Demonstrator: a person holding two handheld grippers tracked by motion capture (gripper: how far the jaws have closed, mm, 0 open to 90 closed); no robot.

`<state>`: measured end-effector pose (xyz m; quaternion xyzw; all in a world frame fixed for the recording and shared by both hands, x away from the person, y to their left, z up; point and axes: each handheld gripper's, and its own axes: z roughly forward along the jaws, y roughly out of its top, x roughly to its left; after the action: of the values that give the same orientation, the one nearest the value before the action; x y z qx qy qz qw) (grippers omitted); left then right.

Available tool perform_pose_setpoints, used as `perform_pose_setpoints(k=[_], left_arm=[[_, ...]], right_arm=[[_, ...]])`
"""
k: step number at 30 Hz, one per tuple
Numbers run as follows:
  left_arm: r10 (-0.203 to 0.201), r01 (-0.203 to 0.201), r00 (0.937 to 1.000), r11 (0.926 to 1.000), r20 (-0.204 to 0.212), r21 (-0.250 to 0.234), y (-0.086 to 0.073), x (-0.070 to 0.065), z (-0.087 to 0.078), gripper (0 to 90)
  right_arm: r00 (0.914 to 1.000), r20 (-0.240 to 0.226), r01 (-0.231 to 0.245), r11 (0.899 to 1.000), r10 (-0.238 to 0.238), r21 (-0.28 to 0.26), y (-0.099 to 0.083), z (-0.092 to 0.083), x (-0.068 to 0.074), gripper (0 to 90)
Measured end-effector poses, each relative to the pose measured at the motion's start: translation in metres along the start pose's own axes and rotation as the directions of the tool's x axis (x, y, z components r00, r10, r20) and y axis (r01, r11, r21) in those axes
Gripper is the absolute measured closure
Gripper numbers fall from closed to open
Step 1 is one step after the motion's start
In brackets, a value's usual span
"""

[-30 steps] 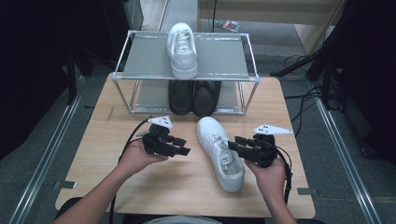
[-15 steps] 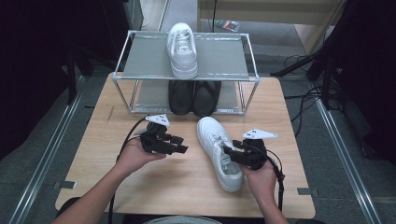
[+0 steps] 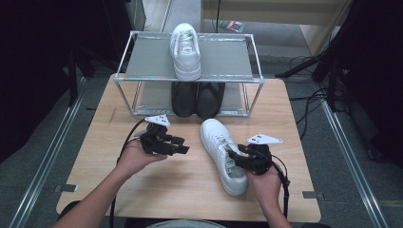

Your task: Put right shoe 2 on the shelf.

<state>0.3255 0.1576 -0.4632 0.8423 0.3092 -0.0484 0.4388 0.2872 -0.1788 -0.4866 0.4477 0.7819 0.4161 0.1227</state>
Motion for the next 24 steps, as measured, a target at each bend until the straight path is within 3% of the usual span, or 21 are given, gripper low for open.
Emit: perform_pose_setpoints(k=[3, 7, 9, 13, 16, 19, 24], left_arm=[[-0.003, 0.003, 1.0000, 1.0000, -0.001, 0.003, 0.000, 0.001, 0.000, 52.8], [-0.002, 0.002, 1.0000, 1.0000, 0.000, 0.001, 0.000, 0.001, 0.000, 52.8], [-0.003, 0.003, 1.0000, 1.0000, -0.003, -0.003, 0.000, 0.002, -0.001, 52.7], [-0.009, 0.009, 1.0000, 0.9999, -0.003, -0.013, 0.000, 0.004, -0.003, 52.5], [-0.014, 0.014, 0.9999, 0.9998, -0.009, -0.014, 0.000, 0.006, -0.005, 52.4], [-0.018, 0.018, 0.9998, 0.9996, -0.011, -0.021, 0.000, 0.008, -0.007, 52.1], [-0.028, 0.028, 0.9995, 0.9990, -0.012, -0.034, -0.001, 0.011, -0.010, 52.0]], right_arm=[[0.9999, -0.012, -0.006, 1.000, 0.006, -0.005, 0.002, 0.004, -0.001, 50.9], [0.9996, 0.001, 0.029, 1.000, -0.029, 0.006, 0.006, 0.012, -0.001, 52.1], [0.9985, 0.027, 0.046, 0.999, -0.047, 0.017, 0.007, 0.018, -0.002, 56.6], [0.9996, 0.016, 0.024, 1.000, -0.024, 0.004, 0.009, 0.021, -0.006, 63.3], [0.9993, 0.030, 0.023, 1.000, -0.023, -0.008, 0.009, 0.019, -0.007, 74.2], [0.9996, 0.025, 0.013, 1.000, -0.013, -0.004, 0.010, 0.018, -0.010, 79.7], [0.9983, 0.045, 0.037, 0.999, -0.037, 0.001, 0.012, 0.018, -0.008, 84.1]])
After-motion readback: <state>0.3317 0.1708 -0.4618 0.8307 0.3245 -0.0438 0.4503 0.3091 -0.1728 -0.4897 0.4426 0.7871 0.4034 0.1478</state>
